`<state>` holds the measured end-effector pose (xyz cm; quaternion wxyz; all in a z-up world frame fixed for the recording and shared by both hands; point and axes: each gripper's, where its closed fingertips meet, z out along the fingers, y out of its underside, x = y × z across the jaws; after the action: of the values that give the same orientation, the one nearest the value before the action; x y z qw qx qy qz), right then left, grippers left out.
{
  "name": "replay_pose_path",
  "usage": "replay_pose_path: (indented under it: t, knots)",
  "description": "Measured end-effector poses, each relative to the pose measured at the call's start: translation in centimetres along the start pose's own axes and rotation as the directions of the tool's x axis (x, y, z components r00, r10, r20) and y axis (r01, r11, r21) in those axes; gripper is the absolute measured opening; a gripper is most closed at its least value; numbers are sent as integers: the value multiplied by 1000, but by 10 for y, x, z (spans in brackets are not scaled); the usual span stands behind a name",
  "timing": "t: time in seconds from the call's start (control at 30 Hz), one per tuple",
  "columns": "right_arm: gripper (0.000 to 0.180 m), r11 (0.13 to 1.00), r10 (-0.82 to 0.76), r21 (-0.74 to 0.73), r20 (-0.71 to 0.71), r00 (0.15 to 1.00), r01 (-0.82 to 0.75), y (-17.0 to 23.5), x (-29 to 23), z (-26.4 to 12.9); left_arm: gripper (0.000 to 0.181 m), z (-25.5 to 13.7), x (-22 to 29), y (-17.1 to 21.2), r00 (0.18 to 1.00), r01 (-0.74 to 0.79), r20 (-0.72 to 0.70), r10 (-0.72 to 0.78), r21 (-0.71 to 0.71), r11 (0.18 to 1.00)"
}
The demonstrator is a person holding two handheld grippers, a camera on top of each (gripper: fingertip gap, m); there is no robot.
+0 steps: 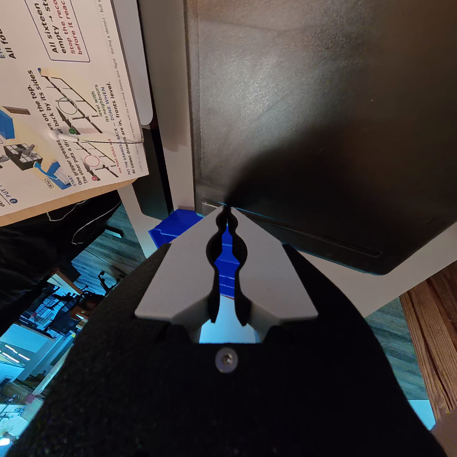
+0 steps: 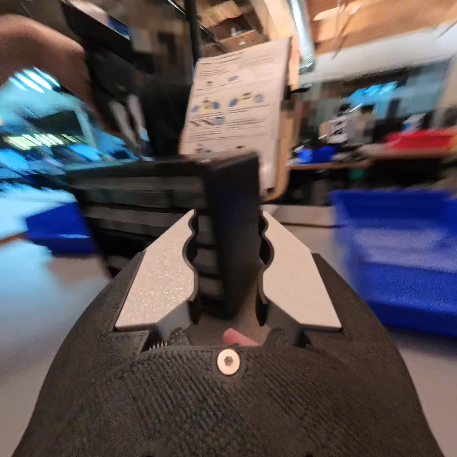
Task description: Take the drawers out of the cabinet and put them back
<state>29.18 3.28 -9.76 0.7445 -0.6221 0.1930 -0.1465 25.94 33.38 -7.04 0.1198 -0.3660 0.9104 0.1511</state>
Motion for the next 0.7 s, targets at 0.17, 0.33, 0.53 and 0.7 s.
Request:
replay_pose_path:
  t: [0.17, 0.33, 0.53, 0.7]
  knots:
    - [39, 827, 556, -15, 181, 811, -563, 41, -82, 13, 0, 0, 0, 0, 1000, 0, 31, 0, -9, 1000]
    - [29, 549, 819, 11, 192, 540, -836, 62, -101, 28, 0, 0, 0, 0, 999, 8, 45, -8, -3, 1000]
    - [19, 305, 923, 82, 221, 316, -949, 73, -88, 38, 0, 0, 0, 0, 999, 14, 45, -15, 19, 1000]
    - [17, 223, 946, 29, 236, 223, -974, 85, -96, 53, 0, 0, 0, 0, 999, 4, 50, -4, 1, 1000]
